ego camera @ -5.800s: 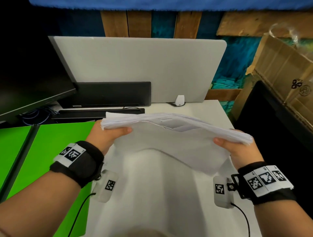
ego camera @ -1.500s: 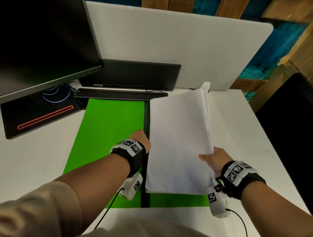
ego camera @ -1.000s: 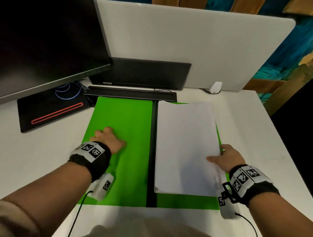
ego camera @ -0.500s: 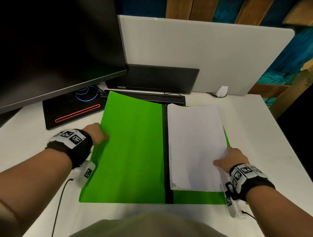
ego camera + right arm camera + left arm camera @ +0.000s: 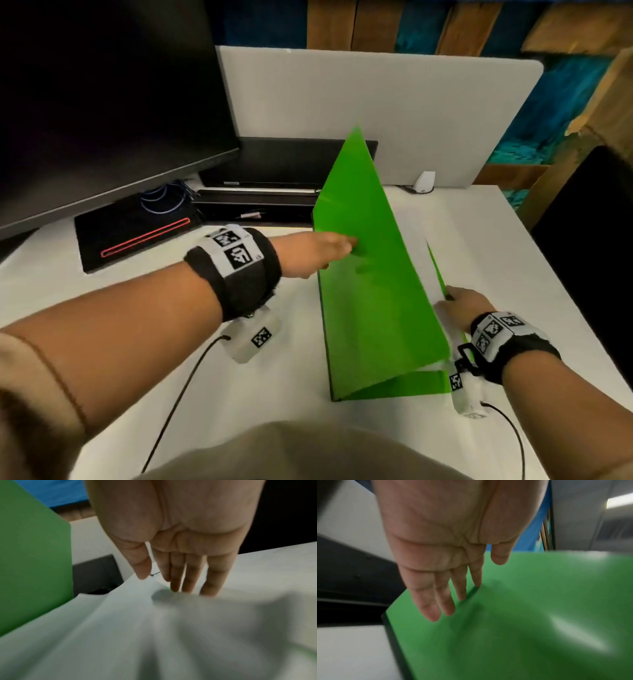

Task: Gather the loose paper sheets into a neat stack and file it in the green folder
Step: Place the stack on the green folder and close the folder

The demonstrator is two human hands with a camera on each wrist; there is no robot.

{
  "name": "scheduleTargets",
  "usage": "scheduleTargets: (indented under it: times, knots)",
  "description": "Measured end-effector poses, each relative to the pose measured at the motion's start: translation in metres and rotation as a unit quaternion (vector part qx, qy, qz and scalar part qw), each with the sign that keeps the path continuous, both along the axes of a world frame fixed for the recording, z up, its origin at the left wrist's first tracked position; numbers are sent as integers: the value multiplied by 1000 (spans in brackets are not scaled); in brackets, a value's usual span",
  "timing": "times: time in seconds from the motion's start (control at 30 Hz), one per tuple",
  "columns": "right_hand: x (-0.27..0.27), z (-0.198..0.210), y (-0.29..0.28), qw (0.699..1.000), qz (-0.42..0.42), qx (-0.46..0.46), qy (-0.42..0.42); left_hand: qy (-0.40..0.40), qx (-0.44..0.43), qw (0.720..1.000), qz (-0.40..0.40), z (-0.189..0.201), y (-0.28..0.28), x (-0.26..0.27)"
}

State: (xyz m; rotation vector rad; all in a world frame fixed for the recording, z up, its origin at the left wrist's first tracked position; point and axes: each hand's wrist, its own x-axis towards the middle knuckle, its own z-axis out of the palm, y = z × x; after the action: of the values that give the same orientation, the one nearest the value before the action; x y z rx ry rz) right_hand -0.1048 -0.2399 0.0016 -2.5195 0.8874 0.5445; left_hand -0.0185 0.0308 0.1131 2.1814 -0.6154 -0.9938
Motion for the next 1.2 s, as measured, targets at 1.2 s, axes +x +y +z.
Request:
scheduleTargets:
  times: [1.2]
  knots:
    - [19, 7, -132, 983, -153, -62, 87, -3, 80, 974, 214, -142, -171, 25]
